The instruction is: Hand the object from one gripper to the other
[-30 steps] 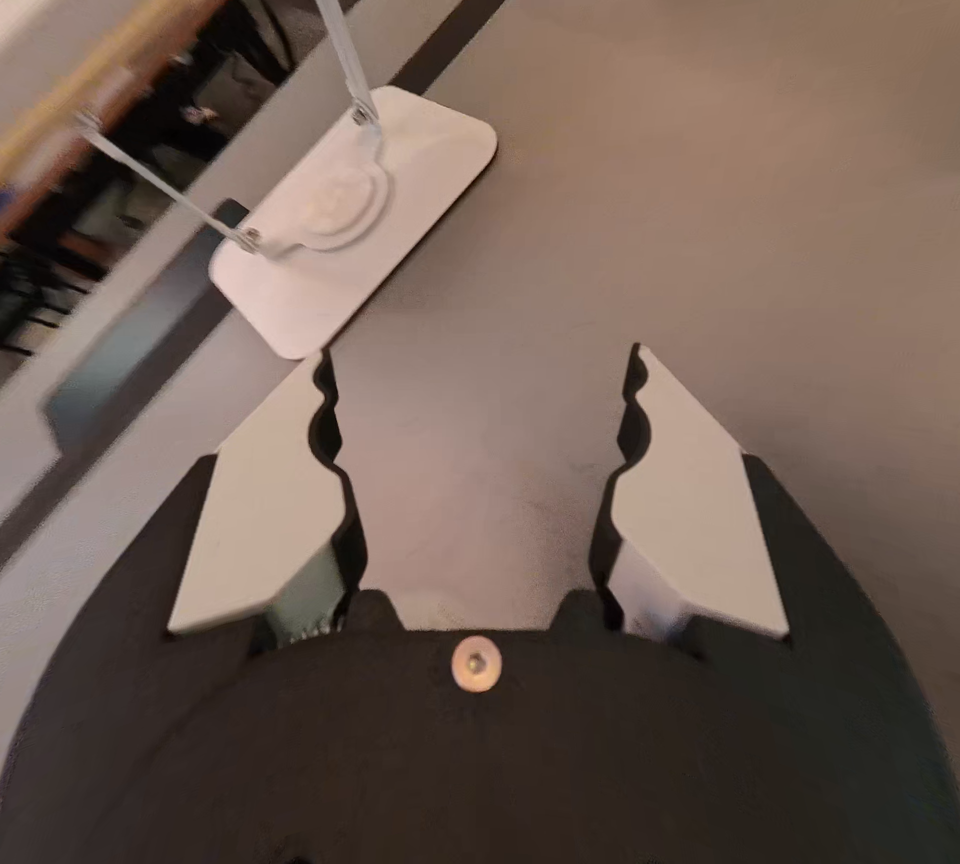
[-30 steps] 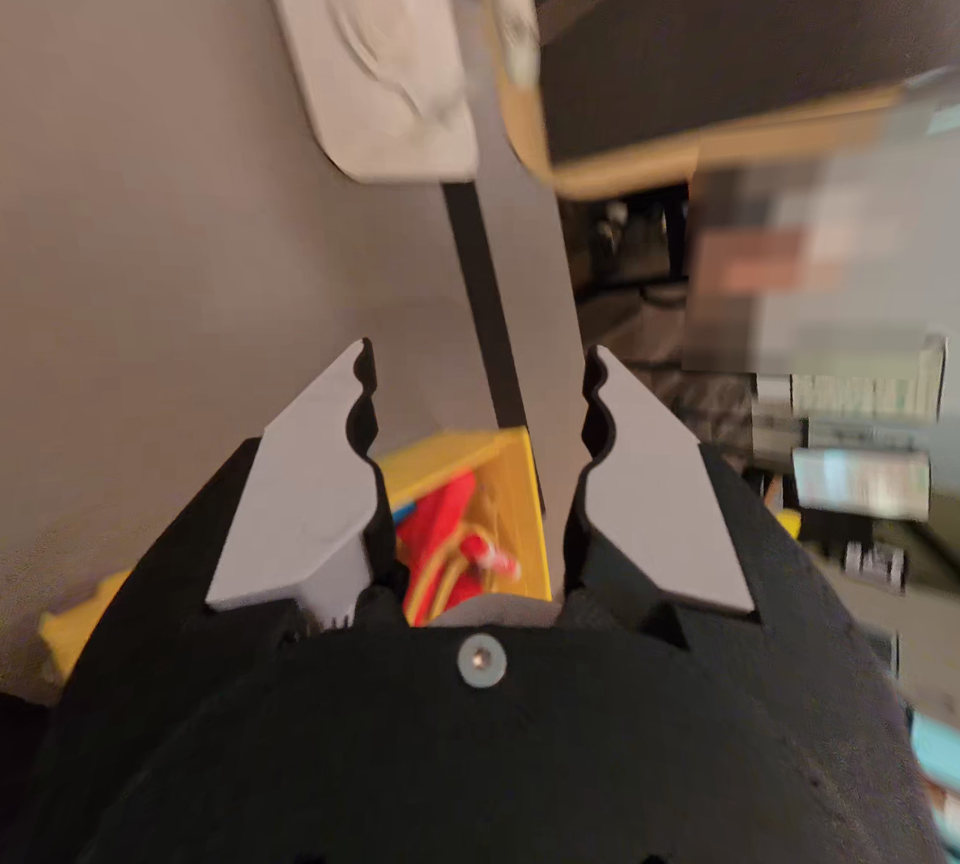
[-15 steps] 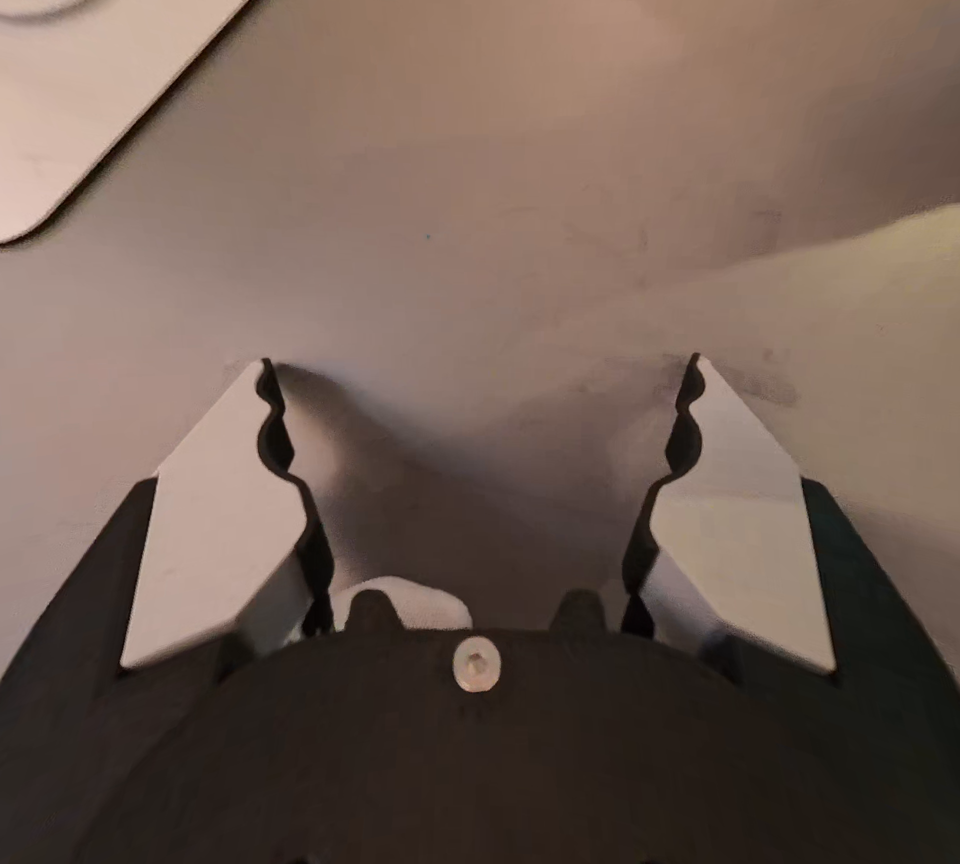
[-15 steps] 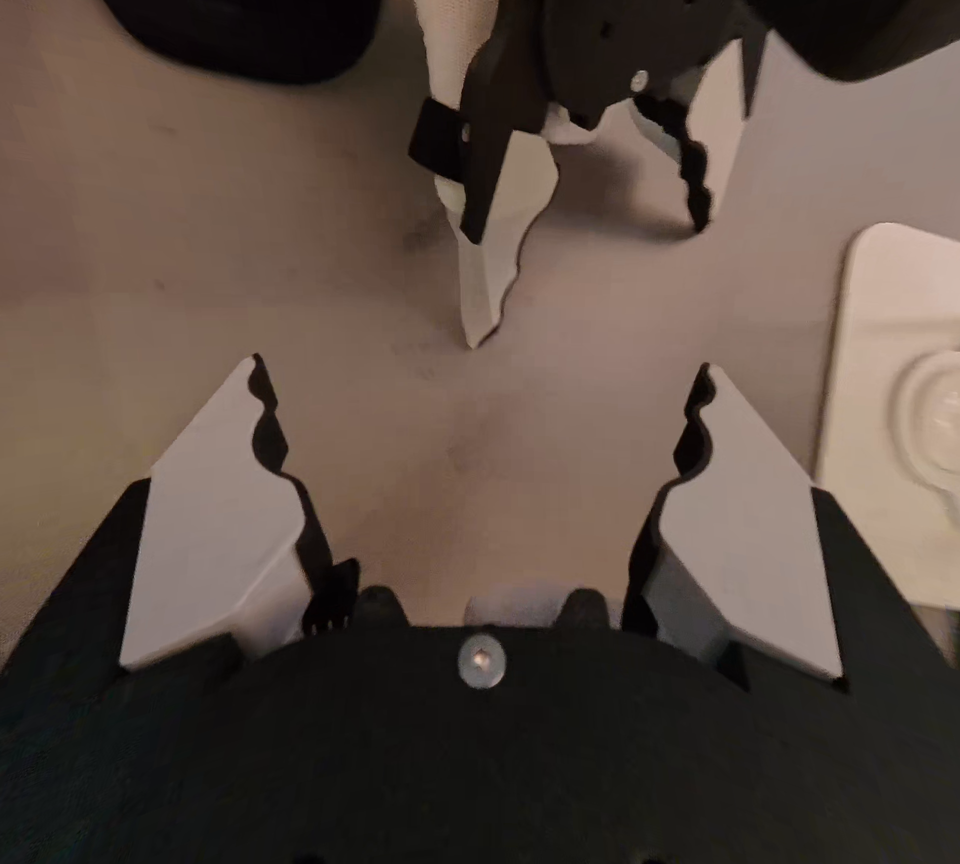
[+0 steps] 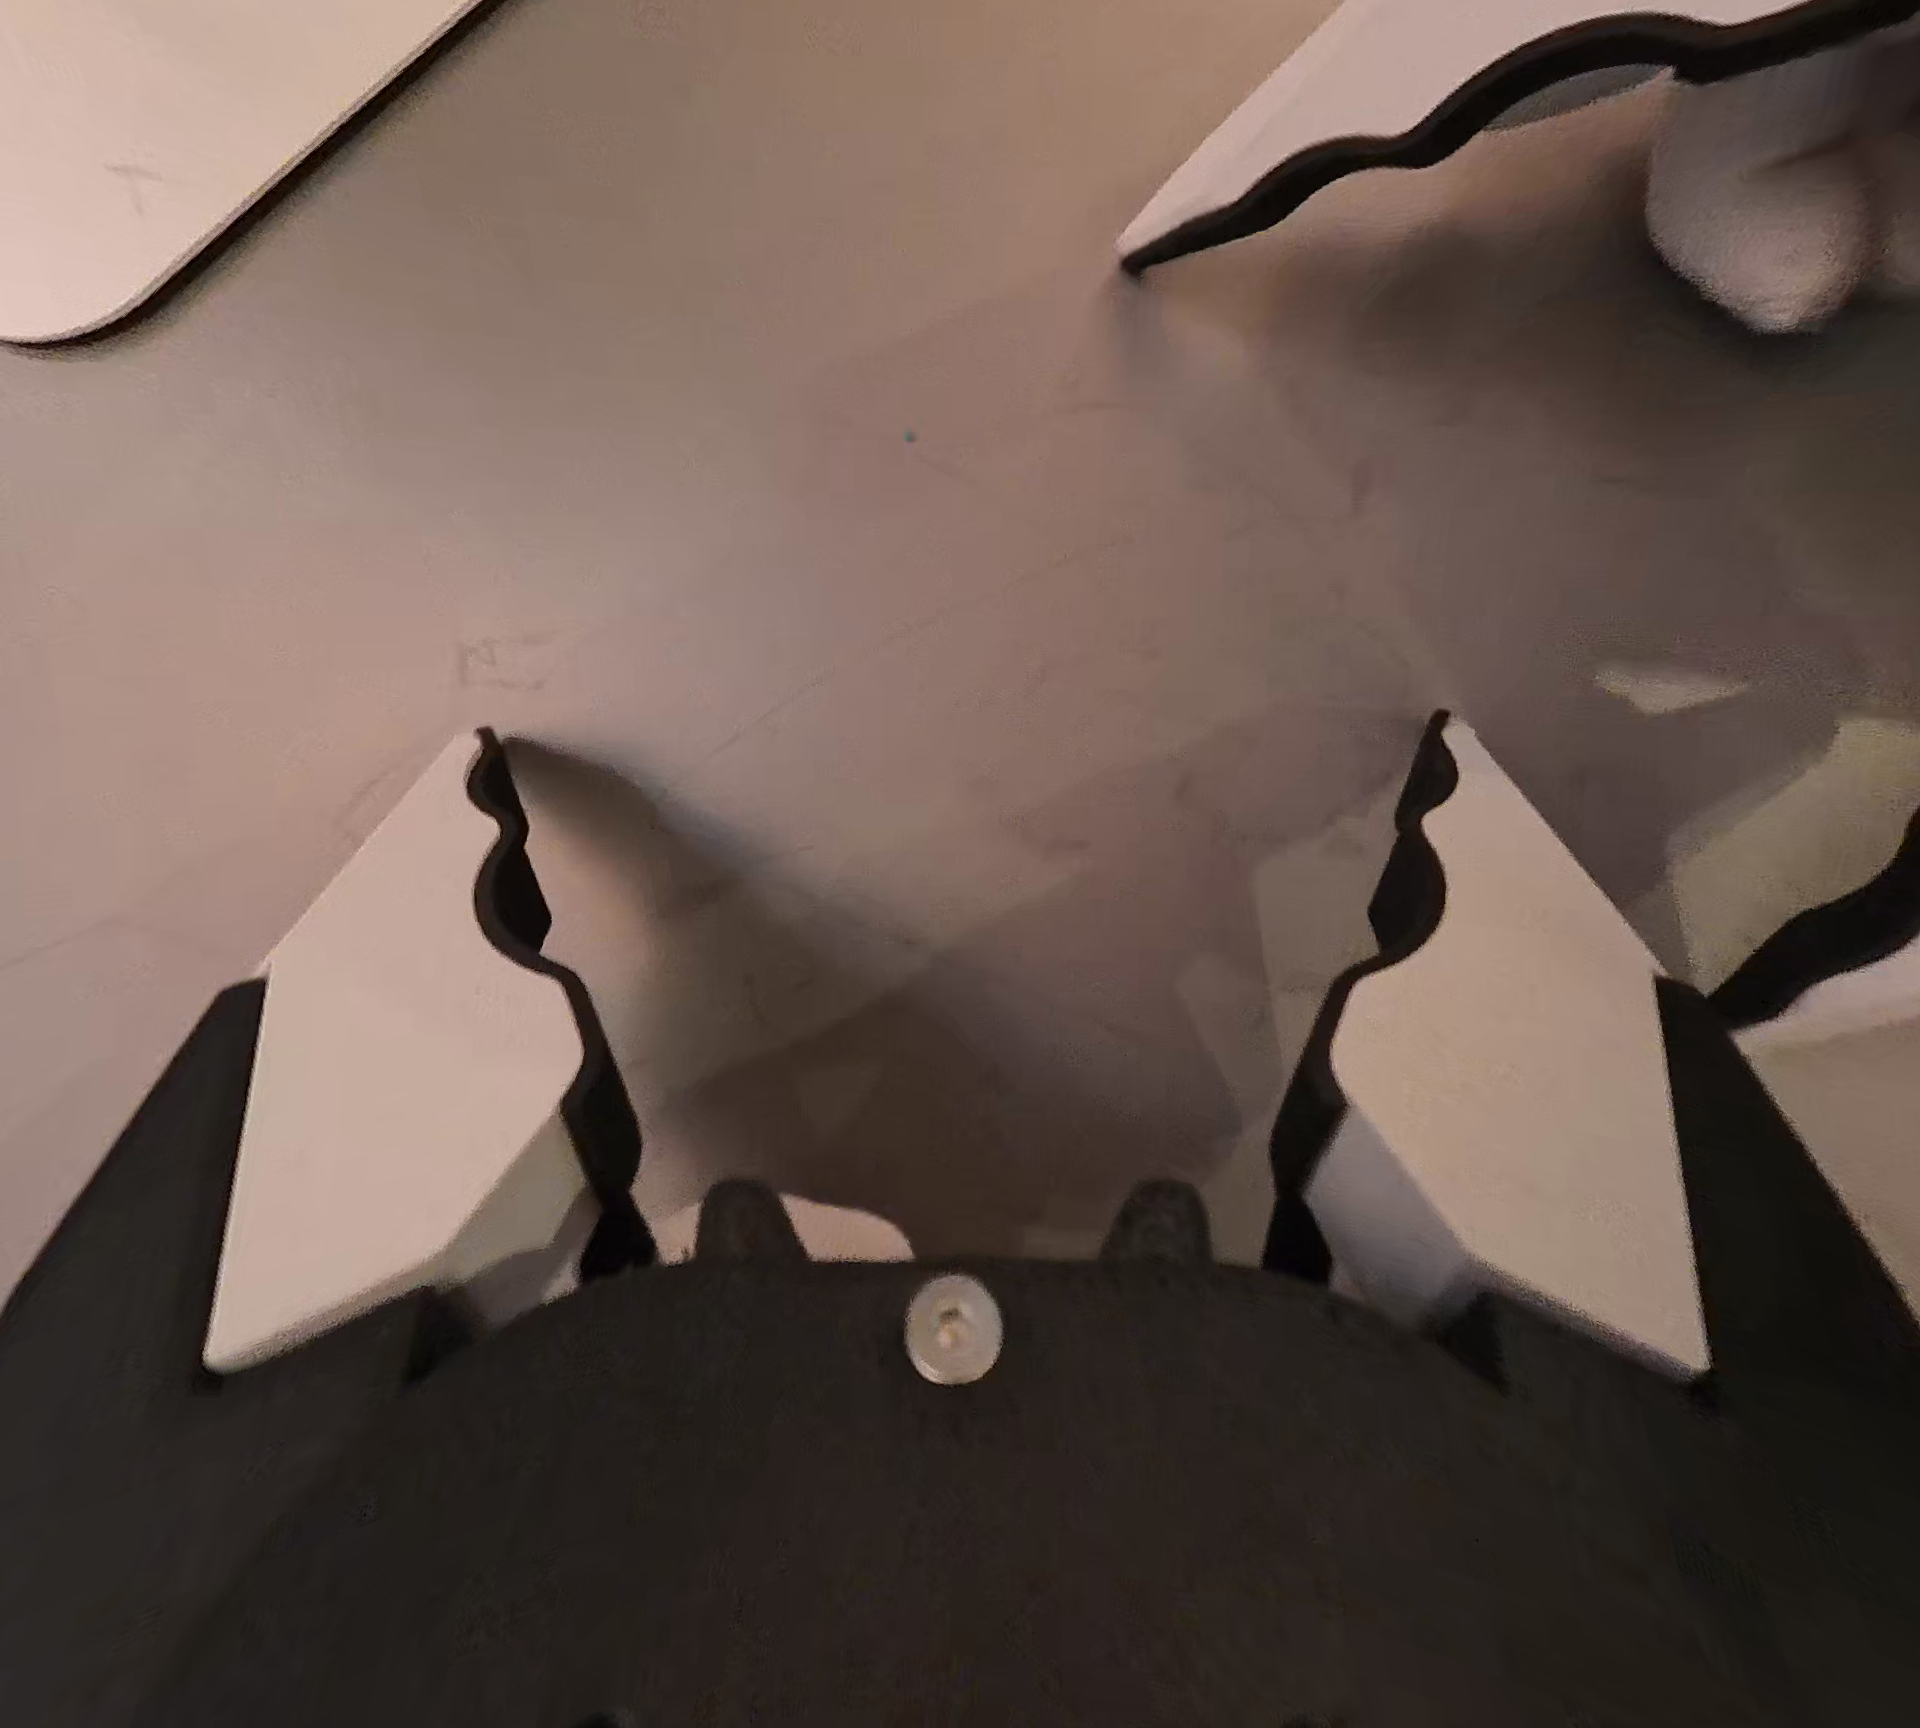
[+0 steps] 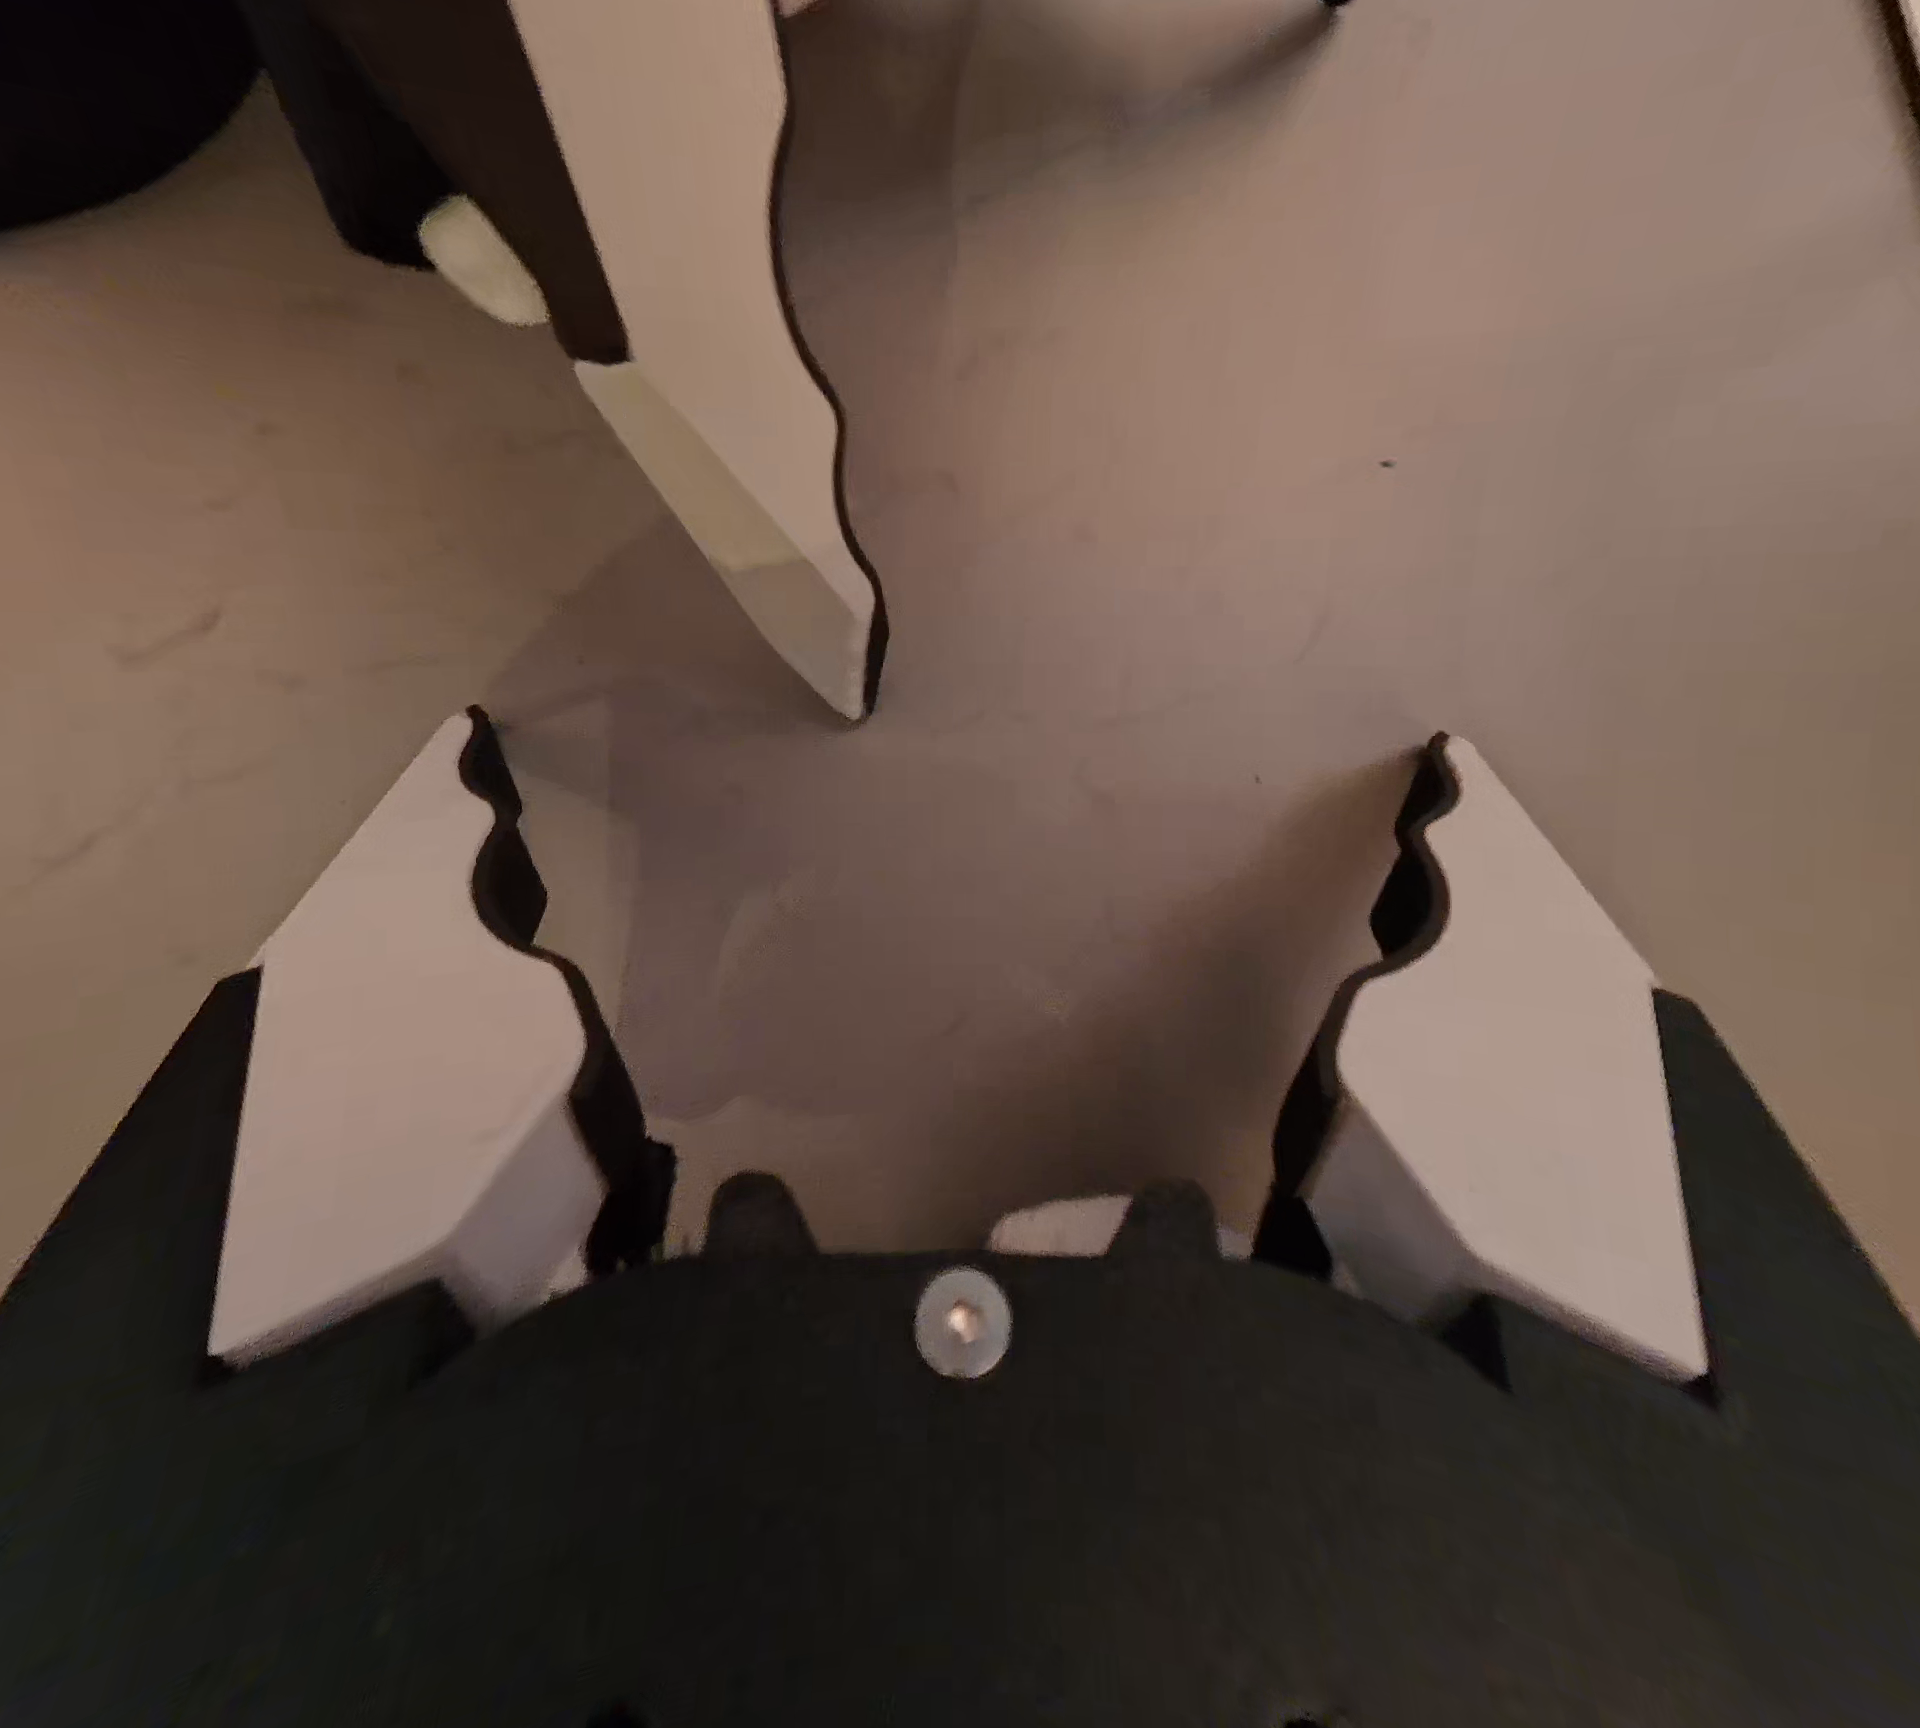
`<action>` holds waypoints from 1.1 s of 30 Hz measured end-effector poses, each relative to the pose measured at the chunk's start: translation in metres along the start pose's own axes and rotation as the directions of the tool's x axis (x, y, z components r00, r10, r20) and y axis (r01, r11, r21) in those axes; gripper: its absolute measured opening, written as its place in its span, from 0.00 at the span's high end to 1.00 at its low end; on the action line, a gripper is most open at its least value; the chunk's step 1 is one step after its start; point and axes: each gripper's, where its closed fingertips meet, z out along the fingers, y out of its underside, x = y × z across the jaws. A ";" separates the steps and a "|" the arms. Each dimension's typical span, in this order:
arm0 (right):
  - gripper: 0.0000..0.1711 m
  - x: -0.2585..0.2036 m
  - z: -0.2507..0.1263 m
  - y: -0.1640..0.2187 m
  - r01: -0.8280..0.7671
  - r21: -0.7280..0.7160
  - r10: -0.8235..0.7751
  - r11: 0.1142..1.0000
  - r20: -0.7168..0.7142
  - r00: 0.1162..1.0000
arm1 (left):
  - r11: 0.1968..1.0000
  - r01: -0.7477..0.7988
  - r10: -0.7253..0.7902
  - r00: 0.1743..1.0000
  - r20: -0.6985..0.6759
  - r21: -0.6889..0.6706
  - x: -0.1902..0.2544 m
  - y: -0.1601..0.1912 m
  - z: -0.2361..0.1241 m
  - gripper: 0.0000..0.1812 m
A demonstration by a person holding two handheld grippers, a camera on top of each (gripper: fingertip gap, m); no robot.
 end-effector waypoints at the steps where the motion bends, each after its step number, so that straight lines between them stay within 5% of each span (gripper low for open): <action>1: 0.07 0.003 0.000 0.000 -0.034 0.014 0.034 0.999 -0.031 0.999 | 1.000 0.004 -0.004 1.000 0.006 -0.001 0.000 0.000 0.000 0.12; 10: 0.12 0.009 -0.015 0.006 -0.119 0.092 0.134 0.989 -0.171 0.976 | 0.999 0.024 -0.025 0.999 0.020 0.021 0.002 0.000 -0.001 0.13; 18: 0.07 0.011 -0.022 0.019 -0.229 0.083 0.243 0.970 -0.247 0.938 | 0.999 0.009 -0.011 0.999 0.041 0.042 0.005 -0.004 -0.002 0.13; 33: 0.07 0.013 -0.017 0.018 -0.276 0.102 0.293 0.956 -0.250 0.923 | 0.998 0.044 -0.046 0.998 0.031 0.038 0.008 -0.005 0.001 0.13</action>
